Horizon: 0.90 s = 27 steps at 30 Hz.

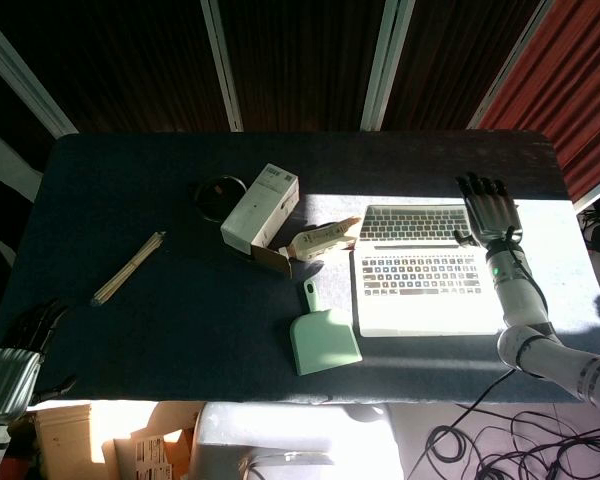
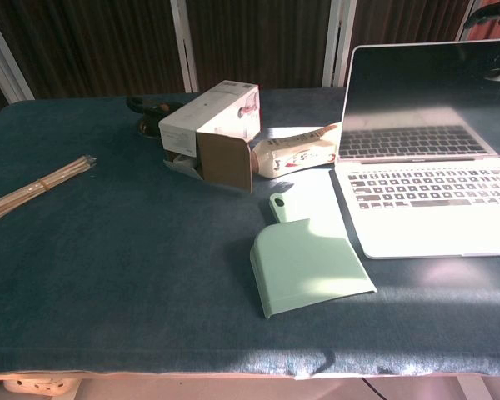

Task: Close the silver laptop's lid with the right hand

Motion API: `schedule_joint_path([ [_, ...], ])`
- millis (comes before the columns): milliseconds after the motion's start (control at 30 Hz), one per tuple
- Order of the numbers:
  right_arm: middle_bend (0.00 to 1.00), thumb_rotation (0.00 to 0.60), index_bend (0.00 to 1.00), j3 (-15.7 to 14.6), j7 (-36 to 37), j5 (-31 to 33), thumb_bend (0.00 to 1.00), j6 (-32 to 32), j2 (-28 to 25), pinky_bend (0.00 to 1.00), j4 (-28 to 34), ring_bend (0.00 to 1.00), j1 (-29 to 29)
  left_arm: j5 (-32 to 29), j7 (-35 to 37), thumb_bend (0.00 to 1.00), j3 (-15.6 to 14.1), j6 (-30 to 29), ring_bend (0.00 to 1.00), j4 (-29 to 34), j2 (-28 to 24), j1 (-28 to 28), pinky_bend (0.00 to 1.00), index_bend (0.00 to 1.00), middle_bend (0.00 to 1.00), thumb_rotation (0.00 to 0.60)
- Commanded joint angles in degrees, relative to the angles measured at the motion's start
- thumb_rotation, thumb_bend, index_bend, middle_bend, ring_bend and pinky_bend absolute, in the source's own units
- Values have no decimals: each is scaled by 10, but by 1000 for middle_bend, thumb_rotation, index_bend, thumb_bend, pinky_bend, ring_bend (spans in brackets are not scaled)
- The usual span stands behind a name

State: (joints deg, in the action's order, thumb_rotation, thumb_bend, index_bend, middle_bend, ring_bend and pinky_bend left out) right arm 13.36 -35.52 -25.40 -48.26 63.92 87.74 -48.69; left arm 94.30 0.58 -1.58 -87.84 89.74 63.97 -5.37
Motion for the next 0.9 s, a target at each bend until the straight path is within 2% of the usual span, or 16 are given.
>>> schedule_joint_path([
  [33, 0, 600, 7, -4, 4, 0, 298, -1, -1, 0, 1, 0, -2, 0, 2, 26, 1, 0, 0, -2, 0, 0, 107, 0, 0, 600],
  [333, 3, 600, 12, -18, 27, -22, 298, -1, -10, 0, 8, 0, 0, -1, 1, 26, 1, 2, 0, 0, -1, -1, 107, 0, 0, 600],
  [467, 53, 600, 52, -27, 38, -44, 298, -3, -19, 1, 23, 0, 6, 1, -1, 26, 0, 4, 0, 0, 0, -2, 107, 0, 0, 600],
  [600, 125, 600, 83, -38, 43, -61, 298, -4, -28, 76, 37, 1, 12, 1, -3, 26, 0, 5, 0, 0, 1, -2, 107, 0, 0, 600],
  [733, 181, 600, 105, -45, 54, -81, 298, -8, -39, 182, 53, 52, 20, 1, -5, 26, -1, 6, 0, 1, 1, -2, 107, 0, 0, 600],
  [900, 195, 600, 116, -52, 78, -112, 297, -10, -54, 279, 76, 99, 34, 3, -5, 26, -1, 5, 0, 2, 1, -2, 107, 0, 0, 600],
])
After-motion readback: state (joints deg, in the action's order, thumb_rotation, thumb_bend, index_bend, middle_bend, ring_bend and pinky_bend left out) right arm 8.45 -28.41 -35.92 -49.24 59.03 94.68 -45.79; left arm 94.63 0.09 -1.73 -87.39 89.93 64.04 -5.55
